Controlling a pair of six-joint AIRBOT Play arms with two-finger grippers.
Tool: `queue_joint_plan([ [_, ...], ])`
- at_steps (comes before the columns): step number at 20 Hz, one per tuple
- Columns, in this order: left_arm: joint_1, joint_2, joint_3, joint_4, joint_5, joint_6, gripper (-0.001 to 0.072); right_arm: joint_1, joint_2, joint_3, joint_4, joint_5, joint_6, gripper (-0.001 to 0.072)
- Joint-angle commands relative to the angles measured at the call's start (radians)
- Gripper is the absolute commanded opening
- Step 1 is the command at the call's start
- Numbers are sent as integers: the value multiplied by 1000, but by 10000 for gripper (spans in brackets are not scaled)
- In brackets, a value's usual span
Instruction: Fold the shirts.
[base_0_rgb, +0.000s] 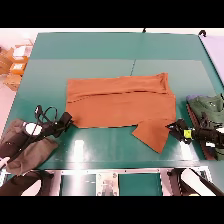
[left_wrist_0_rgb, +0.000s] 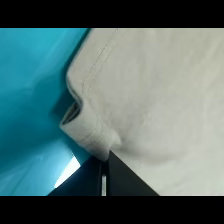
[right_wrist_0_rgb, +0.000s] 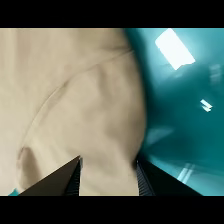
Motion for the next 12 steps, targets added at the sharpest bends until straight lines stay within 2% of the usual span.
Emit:
queue_joint_plan([
  [1, 0, 1, -1, -2, -2, 4, 29, 28, -34, -5, -2, 26, 0, 430],
  [3, 0, 1, -1, -2, -32, 4, 29, 32, -34, -4, -5, 43, 0, 402],
  [4, 0, 1, -1, -1, -42, 4, 29, 32, -34, -4, -6, 46, -11, 357],
  [5, 0, 1, -1, -2, -41, 4, 28, 32, -34, -4, -6, 45, -17, 239],
  [6, 0, 1, -1, -1, -40, 4, 29, 32, -33, -4, -6, 45, -23, 82],
  [7, 0, 1, 0, -1, -43, 11, 29, 32, -33, -3, -6, 48, -38, 19],
  [10, 3, 32, 21, 56, -126, 29, 27, 31, -7, 6, -36, 74, -22, 16],
  [11, 4, 60, 26, 117, -163, 12, 27, 31, 19, 11, -74, 93, 7, 16],
  [12, 4, 93, 27, 207, -198, -48, 27, 32, 51, 14, -117, 114, 41, 16],
])
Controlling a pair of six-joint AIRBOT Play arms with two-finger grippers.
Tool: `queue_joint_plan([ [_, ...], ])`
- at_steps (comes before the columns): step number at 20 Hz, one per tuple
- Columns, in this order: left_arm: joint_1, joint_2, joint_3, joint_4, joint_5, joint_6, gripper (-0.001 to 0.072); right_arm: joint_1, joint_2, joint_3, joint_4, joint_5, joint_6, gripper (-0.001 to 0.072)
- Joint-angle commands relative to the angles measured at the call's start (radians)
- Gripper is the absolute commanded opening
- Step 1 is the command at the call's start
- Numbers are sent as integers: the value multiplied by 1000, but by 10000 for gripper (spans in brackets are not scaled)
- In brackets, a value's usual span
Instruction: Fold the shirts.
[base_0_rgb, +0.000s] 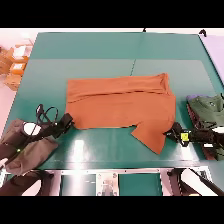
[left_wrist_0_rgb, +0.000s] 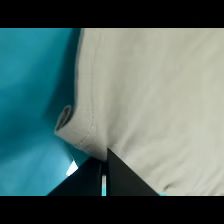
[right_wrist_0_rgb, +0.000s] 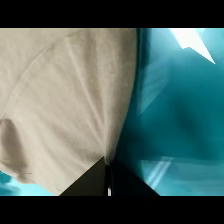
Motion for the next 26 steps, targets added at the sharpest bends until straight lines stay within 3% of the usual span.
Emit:
queue_joint_plan([
  [1, 2, 77, 21, 260, -142, -139, 27, 0, 90, 11, -104, 75, 90, 16],
  [3, 2, 85, 71, 446, -282, -215, 27, 0, 184, 13, -175, 126, 146, 16],
  [5, 2, 85, 133, 527, -362, -220, 27, 1, 266, 29, -229, 169, 188, 16],
  [10, 2, 71, 300, 541, -386, -192, 27, 81, 295, 164, -103, 189, 188, 16],
  [13, 2, 28, 383, 537, -369, -174, 27, 158, 235, 301, -40, 126, 206, 16],
  [22, 2, -461, 843, 500, -324, -129, 27, 305, -333, 806, 8, -3, 208, 16],
  [26, 13, -707, 1043, 518, -315, -196, 26, 307, -603, 1008, 7, -19, 215, 16],
])
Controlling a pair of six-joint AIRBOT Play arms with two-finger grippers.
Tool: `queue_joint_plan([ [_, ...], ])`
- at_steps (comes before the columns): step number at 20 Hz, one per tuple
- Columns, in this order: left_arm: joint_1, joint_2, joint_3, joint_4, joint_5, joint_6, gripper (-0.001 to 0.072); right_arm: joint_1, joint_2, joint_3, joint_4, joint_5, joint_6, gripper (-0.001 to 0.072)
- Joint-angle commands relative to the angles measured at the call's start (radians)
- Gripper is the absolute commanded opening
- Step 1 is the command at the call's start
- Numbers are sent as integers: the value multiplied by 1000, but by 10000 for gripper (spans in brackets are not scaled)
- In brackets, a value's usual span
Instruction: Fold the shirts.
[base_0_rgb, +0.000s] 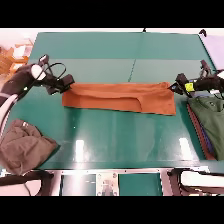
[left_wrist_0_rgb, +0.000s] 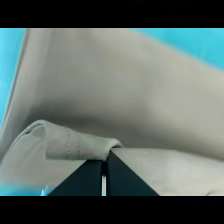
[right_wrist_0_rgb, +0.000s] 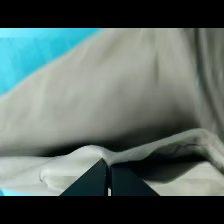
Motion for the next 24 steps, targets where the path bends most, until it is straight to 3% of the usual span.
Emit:
queue_joint_plan([
  [1, 21, -217, 174, 14, 19, -56, 27, 10, -234, 179, 4, -25, 6, 16],
  [3, 34, -283, 212, -13, 66, -33, 28, 13, -329, 240, 12, -21, 4, 21],
  [4, 34, -297, 219, -26, 111, -7, 36, 12, -362, 263, 11, -19, 4, 133],
  [5, 39, -297, 232, -31, 138, 7, 343, 1, -379, 290, 11, -5, -1, 353],
  [6, 45, -296, 268, -34, 127, 7, 720, -18, -383, 324, 11, 18, -23, 478],
  [9, 95, -296, 444, -28, -53, 86, 720, -98, -382, 457, 8, 159, -148, 479],
  [12, 148, -296, 577, -25, -217, 120, 720, -174, -388, 482, 7, 288, -272, 551],
  [14, 166, -296, 612, -26, -287, 120, 720, -195, -414, 465, 8, 359, -339, 642],
  [15, 168, -296, 613, -25, -311, 121, 617, -196, -433, 455, 8, 380, -370, 642],
  [18, 163, -297, 613, -31, -344, 140, 24, -178, -495, 438, 13, 394, -465, 642],
  [20, 158, -297, 613, -34, -369, 142, 30, -163, -534, 438, 12, 423, -520, 642],
  [24, 157, -297, 613, -35, -411, 142, 29, -140, -580, 438, 31, 420, -527, 642],
])
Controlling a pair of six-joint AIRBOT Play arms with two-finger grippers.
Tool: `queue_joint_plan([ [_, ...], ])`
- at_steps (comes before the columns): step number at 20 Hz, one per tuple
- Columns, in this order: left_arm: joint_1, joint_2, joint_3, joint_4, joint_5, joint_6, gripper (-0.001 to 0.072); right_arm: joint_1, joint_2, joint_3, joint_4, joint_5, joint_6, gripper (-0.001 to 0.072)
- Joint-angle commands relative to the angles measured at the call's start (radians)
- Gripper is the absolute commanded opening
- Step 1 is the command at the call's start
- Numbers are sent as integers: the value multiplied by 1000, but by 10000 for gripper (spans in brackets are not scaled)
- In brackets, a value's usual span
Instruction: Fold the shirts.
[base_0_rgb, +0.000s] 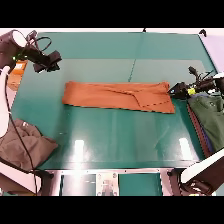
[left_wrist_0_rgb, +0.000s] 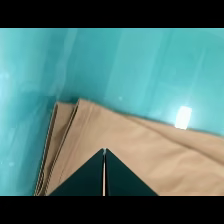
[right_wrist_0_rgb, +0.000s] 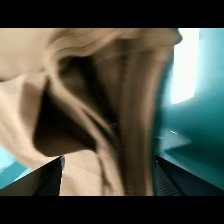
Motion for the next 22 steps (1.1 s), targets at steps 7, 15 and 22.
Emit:
queue_joint_plan([
  [7, -30, -1, 3, -149, -38, 85, 29, 97, -50, 10, -3, -117, 1, 95],
  [15, -342, -92, -76, -162, 212, 129, 29, 105, 12, 153, 2, 66, 63, 16],
  [22, -610, -338, -1, -345, 542, 184, 28, 160, 239, 258, 167, 197, 133, 17],
])
